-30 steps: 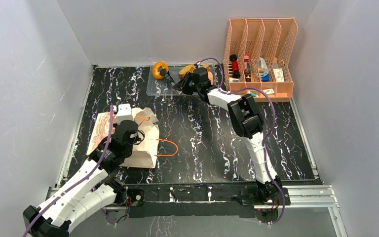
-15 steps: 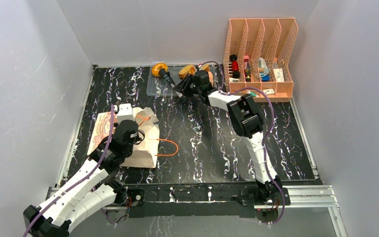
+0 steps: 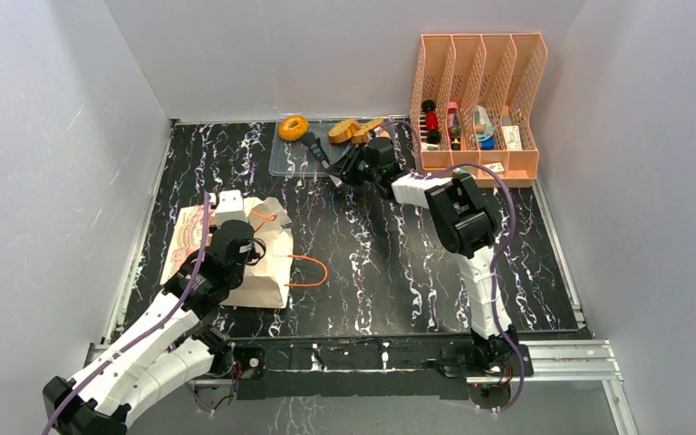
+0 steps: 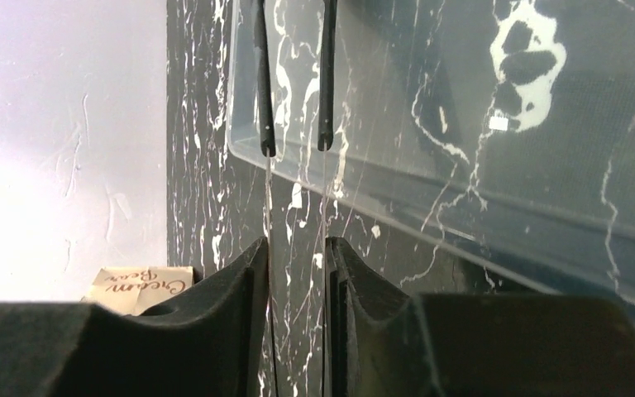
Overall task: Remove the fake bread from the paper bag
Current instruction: Place the fake bread in the container.
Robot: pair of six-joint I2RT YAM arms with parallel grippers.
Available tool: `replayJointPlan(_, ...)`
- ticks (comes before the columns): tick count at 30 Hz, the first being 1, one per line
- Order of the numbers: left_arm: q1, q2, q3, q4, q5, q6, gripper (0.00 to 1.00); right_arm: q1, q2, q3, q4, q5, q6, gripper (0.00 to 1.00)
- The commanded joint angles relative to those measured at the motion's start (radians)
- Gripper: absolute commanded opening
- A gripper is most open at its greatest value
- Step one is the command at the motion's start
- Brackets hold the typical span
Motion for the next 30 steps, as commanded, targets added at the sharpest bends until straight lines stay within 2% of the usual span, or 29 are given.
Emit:
replayJointPlan(1,-0.001,-0.008,0.0,0.021,0.008,0.007,0.0,-0.006,-0.124,-0.052,0.123,-0.024,-0.011,0.24)
replayJointPlan(8,-0.001,-0.032,-0.016,0.087,0.121,0.08,0.0,-0.006,-0.317,-0.292,0.2,-0.045,-0.042,0.2)
replayJointPlan(10,-0.002,-0.046,-0.029,0.136,0.191,0.116,0.0,-0.007,-0.397,-0.385,0.211,-0.059,-0.058,0.19)
replayJointPlan(14,-0.002,-0.036,-0.029,0.167,0.244,0.153,0.0,-0.007,-0.611,-0.584,0.184,-0.065,-0.108,0.17)
replayJointPlan(19,-0.001,-0.019,-0.038,0.201,0.34,0.217,0.0,-0.003,-0.946,-0.812,0.052,-0.066,-0.184,0.16)
replayJointPlan(24,-0.001,0.016,-0.038,0.242,0.418,0.275,0.0,0.006,-1.252,-0.927,-0.183,-0.079,-0.257,0.16)
replayJointPlan(30,-0.001,0.051,-0.04,0.286,0.479,0.312,0.0,0.014,-1.479,-1.022,-0.376,-0.184,-0.267,0.14)
